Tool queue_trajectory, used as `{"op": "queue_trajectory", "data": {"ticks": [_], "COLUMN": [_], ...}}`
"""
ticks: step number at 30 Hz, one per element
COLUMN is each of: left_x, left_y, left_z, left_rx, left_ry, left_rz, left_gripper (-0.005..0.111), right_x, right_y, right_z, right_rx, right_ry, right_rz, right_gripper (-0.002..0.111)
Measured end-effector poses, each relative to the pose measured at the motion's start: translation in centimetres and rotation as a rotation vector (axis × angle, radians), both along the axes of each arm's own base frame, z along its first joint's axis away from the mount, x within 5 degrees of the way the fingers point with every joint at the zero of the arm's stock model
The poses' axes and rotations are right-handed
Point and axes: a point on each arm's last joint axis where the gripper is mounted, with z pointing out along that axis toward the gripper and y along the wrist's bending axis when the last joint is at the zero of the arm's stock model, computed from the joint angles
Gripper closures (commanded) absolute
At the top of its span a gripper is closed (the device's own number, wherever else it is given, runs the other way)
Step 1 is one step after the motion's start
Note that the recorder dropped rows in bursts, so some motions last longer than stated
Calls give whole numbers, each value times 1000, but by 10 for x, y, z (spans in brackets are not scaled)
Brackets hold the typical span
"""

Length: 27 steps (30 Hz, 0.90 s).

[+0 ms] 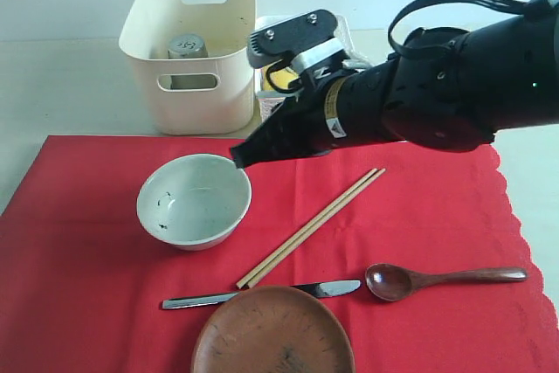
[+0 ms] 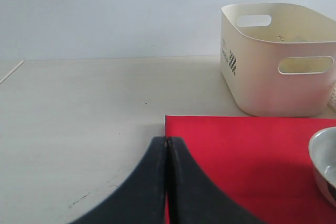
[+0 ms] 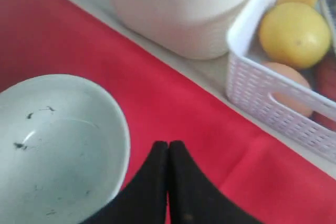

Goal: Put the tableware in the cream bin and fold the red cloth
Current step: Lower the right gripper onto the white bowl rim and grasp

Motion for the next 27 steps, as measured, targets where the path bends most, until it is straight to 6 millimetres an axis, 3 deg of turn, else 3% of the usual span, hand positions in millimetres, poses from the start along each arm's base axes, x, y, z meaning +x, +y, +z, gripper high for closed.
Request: {"op": "queue_trajectory", "data": {"ticks": [12,20,27], "left_x": [0,0,0], "left_y": [0,0,0], "left_z": [0,0,0], "left_rx": [0,0,0], "left_ry": [0,0,0], "left_rz": [0,0,0], "left_gripper": [106,106,106], "right_x": [-19,-16,-16], "right_y": [24,29,30], "right_z": [-2,-35,-40], "right_rx": [7,-48,-56], "right_ry": [-17,29,27], "right_rz": [115,151,170], "right_gripper": [108,108,103]}}
